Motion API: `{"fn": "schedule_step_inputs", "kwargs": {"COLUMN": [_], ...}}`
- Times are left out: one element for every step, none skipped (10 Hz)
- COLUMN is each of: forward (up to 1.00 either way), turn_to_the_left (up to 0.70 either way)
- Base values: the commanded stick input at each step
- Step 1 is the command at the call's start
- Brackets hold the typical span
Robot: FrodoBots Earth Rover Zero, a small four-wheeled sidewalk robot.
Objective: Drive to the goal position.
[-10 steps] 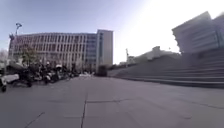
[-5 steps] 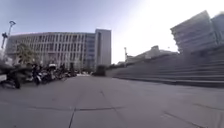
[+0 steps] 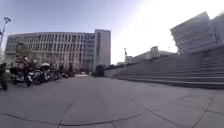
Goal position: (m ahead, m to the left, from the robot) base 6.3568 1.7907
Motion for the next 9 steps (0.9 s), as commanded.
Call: {"fn": "schedule_step_inputs", "kwargs": {"forward": [1.00, 1.00, 1.00, 1.00, 1.00, 1.00, 1.00, 1.00, 1.00], "turn_to_the_left": [0.04, 0.04, 0.04, 0.04, 0.04, 0.04, 0.04, 0.04, 0.04]}}
